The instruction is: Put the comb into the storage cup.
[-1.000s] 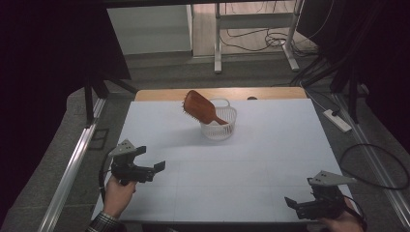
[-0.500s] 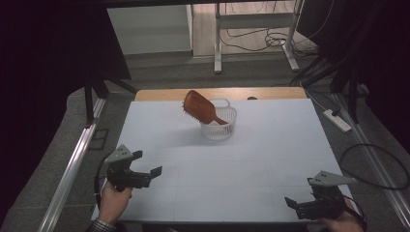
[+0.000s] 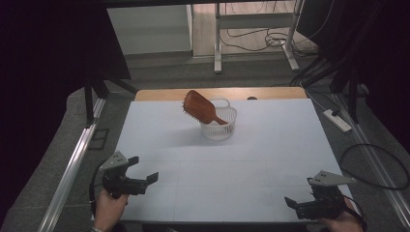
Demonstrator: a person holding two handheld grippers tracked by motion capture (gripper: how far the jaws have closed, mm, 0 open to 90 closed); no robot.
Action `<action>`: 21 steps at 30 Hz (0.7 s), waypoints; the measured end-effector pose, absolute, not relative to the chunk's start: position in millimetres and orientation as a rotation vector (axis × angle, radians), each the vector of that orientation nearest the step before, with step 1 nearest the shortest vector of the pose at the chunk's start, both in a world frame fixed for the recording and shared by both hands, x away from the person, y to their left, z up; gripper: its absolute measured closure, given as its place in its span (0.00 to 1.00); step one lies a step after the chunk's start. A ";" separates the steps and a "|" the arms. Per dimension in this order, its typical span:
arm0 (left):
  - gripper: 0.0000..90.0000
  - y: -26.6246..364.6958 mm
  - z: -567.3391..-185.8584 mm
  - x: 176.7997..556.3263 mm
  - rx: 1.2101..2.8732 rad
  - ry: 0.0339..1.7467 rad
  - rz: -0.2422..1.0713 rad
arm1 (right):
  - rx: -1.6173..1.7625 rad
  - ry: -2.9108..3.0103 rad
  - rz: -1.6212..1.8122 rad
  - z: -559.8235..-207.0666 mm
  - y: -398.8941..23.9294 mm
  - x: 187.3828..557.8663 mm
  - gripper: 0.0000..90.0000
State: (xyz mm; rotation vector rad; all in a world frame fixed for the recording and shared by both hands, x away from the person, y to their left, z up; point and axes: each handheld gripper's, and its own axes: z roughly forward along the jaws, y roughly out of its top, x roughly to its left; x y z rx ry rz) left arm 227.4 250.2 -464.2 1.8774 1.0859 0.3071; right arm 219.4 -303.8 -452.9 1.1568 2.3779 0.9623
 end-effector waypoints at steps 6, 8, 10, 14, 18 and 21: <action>0.00 254.1 -464.7 220.4 1.870 1.093 0.313 | 1.159 2.375 0.962 -452.9 -303.8 219.4 0.00; 0.00 255.2 -465.2 218.3 1.872 1.099 0.317 | 1.159 2.374 0.962 -452.8 -303.9 219.4 0.00; 0.00 256.1 -465.7 216.5 1.873 1.103 0.319 | 1.160 2.374 0.962 -452.8 -303.9 219.4 0.00; 0.00 257.5 -466.6 212.5 1.878 1.106 0.323 | 1.162 2.374 0.964 -452.8 -304.1 219.5 0.00; 0.00 258.3 -468.3 208.6 1.879 1.111 0.320 | 1.162 2.372 0.963 -452.8 -304.1 219.5 0.00; 0.00 258.4 -469.3 205.5 1.885 1.114 0.316 | 1.162 2.372 0.964 -452.8 -304.2 219.5 0.00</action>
